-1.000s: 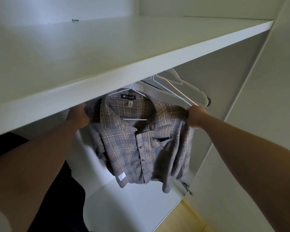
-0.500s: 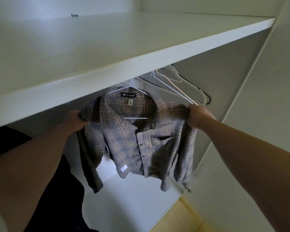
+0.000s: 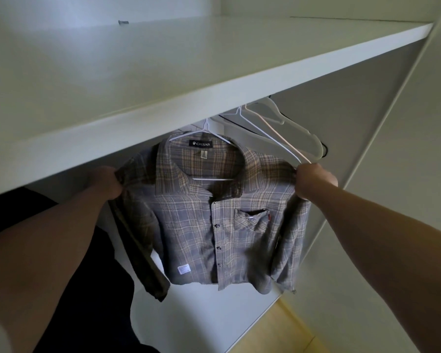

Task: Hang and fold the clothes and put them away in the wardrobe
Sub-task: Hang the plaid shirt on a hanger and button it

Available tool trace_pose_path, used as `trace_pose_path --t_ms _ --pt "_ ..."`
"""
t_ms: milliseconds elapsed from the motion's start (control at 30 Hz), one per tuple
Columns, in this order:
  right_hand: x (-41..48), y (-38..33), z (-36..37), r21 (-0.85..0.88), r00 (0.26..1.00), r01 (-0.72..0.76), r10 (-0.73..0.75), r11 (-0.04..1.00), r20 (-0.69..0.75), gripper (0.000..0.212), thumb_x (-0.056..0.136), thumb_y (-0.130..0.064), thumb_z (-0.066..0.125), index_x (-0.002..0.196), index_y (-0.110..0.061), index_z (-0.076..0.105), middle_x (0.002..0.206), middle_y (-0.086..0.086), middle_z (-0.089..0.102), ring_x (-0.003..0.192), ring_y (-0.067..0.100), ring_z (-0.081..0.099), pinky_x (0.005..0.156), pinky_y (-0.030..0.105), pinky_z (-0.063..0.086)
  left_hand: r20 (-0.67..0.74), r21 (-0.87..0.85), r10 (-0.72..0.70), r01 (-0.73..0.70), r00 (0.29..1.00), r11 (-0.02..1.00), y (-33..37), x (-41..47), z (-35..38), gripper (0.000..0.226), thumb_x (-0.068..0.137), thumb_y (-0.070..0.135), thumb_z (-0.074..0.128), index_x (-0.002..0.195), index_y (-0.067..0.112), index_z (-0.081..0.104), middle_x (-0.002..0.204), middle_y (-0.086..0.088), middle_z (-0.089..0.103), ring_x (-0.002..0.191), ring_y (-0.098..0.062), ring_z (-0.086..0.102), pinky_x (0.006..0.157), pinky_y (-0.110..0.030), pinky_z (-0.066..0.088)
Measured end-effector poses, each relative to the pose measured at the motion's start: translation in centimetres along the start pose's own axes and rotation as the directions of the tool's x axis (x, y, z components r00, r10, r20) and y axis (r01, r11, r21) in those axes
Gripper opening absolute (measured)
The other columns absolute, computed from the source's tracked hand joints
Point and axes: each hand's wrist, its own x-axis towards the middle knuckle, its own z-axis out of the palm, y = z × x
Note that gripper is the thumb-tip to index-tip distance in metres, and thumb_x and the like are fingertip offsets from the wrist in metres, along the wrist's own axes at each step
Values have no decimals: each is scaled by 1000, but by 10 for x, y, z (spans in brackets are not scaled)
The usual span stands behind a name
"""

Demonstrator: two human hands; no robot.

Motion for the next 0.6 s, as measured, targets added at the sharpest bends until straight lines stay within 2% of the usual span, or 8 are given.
trace_pose_path --t_ms 100,167,267,400,467,533,600 --pt "-1 -2 1 -13 1000 -10 10 1000 -3 30 90 -8 58 118 -14 65 112 7 68 100 32 67 71 38 46 39 -56 -39 41 998 998 2 -1 0 22 93 21 63 99 4 75 108 -27 70 102 -42 67 82 -41 53" --pt "-2 -2 0 -16 1000 -11 11 1000 -4 30 91 -10 59 119 -15 65 110 5 68 95 30 66 69 37 45 54 -118 -51 57 997 991 3 -3 -1 19 93 19 60 90 6 74 105 -27 70 99 -42 67 81 -40 54" --pt "-5 -9 -2 -54 996 79 -81 995 -23 36 89 -18 65 124 -19 59 116 5 66 102 30 66 69 37 45 -7 -211 -52 50 999 976 13 -3 -5 25 94 24 59 81 6 71 99 -26 70 93 -40 68 74 -36 50" --pt "-8 -32 -8 12 954 258 -253 966 -160 44 81 -19 69 118 -21 46 110 5 62 92 27 53 72 38 45 -114 -271 25 -56 993 961 46 -6 -11 21 90 15 58 95 9 78 110 -22 71 104 -41 65 91 -42 50" --pt "-10 -44 -10 22 917 334 -319 942 -240 36 83 -19 59 117 -19 50 114 6 60 105 27 52 82 42 47 -183 -343 52 -114 982 932 60 -9 -15 24 86 11 56 98 16 77 105 -18 72 100 -41 65 86 -40 52" --pt "-11 -54 -13 36 905 375 -357 927 -233 30 87 -19 47 117 -19 52 118 7 58 114 29 53 89 44 46 -253 -403 66 -167 965 900 71 -9 -20 28 87 11 56 108 17 73 107 -16 71 101 -40 65 83 -40 52" --pt "-9 -60 -13 70 916 372 -354 926 -189 28 91 -18 44 117 -19 52 116 9 58 108 30 56 86 43 48 -250 -432 64 -171 966 885 84 -6 -27 35 95 16 54 128 15 65 125 -17 67 113 -40 61 95 -43 51"
